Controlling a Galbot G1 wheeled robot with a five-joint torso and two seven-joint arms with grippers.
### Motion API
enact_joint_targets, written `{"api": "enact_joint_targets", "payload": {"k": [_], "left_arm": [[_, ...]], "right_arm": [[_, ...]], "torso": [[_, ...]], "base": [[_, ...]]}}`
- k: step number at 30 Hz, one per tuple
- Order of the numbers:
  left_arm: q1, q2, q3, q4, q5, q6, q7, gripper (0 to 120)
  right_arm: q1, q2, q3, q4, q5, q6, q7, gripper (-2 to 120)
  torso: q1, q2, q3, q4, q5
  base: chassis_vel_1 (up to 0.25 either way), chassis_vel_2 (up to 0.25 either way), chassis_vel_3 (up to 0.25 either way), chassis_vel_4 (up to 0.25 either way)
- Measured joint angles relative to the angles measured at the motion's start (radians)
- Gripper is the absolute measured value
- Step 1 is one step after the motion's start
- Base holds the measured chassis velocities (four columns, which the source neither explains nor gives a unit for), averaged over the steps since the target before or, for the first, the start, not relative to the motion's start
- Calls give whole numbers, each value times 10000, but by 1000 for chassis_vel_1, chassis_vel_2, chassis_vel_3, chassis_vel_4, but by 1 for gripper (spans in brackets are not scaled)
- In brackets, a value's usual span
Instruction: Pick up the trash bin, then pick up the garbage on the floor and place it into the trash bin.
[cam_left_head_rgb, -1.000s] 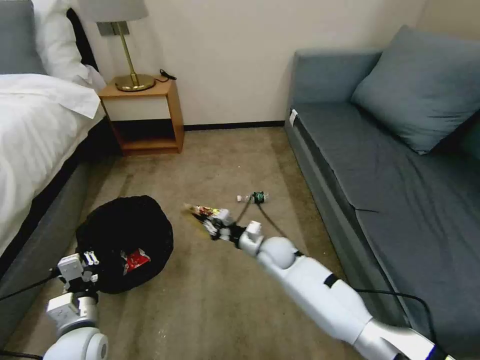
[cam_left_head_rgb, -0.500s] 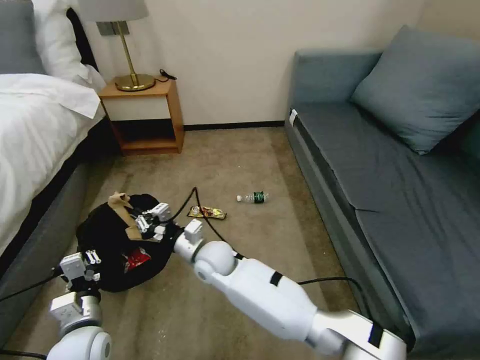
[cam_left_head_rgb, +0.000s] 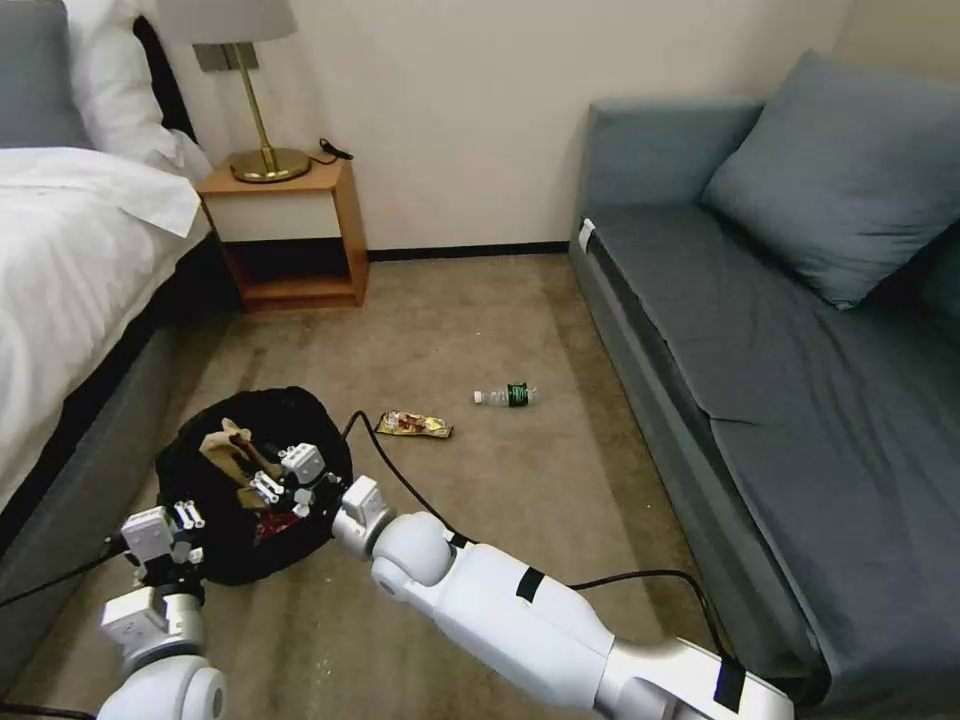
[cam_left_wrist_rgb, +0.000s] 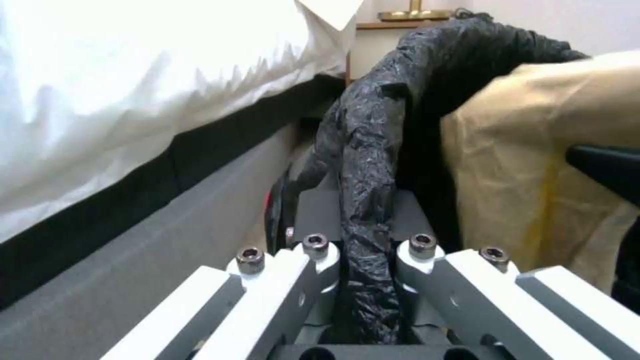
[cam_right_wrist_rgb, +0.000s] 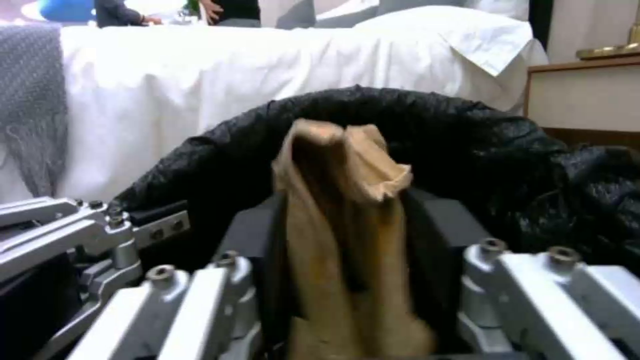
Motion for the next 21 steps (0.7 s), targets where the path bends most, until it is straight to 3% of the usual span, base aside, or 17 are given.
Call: {"api": "enact_joint_targets", "payload": {"k": [11,15,21], "left_arm": [[74,-32,-70,-28,-55,0,0,6],[108,-65,-64,-37,-120,0,-2,6],[162,-69,-59,-90,-146,-1,-3,6]], "right_arm": [[-170,-15,61,385,-217,-164,-155,89],[-289,-15,75,346,-274,-163,-225,99],[-324,-101,11,252,-714,-278,-330,100]], "torso": [[0,0,0,0,0],[0,0,0,0,1],[0,0,0,0,2]], "base": [[0,0,0,0],[0,0,0,0],[0,0,0,0]]}}
